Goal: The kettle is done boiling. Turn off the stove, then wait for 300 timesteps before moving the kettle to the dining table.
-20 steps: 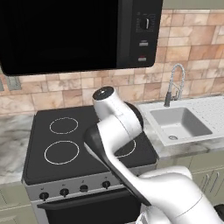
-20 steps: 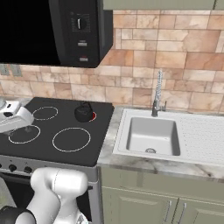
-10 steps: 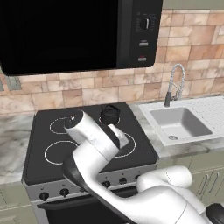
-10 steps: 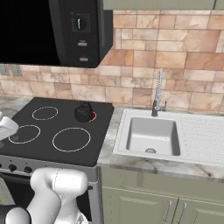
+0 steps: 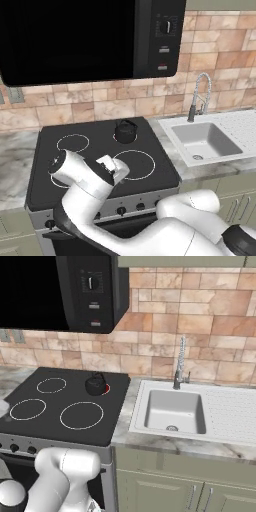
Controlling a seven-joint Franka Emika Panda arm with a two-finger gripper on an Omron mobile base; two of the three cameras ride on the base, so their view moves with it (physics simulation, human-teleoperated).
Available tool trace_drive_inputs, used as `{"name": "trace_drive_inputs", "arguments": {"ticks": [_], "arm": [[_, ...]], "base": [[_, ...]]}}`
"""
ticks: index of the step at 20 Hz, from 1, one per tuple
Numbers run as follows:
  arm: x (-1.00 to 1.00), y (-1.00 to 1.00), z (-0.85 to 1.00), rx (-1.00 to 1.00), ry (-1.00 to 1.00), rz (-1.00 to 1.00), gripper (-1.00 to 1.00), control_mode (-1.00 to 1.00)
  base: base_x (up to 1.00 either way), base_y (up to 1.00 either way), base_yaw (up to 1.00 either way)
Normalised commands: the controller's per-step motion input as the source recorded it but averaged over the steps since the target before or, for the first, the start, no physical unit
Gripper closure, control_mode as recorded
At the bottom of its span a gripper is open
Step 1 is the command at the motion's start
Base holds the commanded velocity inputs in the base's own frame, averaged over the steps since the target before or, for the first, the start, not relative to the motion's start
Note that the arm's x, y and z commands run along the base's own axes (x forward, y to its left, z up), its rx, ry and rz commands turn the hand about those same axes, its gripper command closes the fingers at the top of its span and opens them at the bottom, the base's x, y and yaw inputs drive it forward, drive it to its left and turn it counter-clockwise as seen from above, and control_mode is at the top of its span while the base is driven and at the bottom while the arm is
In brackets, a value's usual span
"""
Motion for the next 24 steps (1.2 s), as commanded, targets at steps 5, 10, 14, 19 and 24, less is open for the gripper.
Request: {"name": "trace_drive_inputs", "arguments": {"ticks": [5, 10, 14, 19, 24], "arm": [[0.00, 0.18, -0.23, -0.09, 0.00, 0.07, -1.00, -1.00], [0.00, 0.13, -0.32, -0.08, 0.00, 0.08, -1.00, -1.00], [0.00, 0.04, -0.38, -0.04, -0.02, 0.09, -1.00, -1.00], [0.00, 0.00, -0.28, 0.00, -0.06, 0.07, -1.00, -1.00], [0.00, -0.02, -0.25, 0.00, -0.06, 0.10, -1.00, -1.00]], "base": [[0.00, 0.00, 0.00], [0.00, 0.00, 0.00], [0.00, 0.00, 0.00], [0.00, 0.00, 0.00], [0.00, 0.00, 0.00]]}}
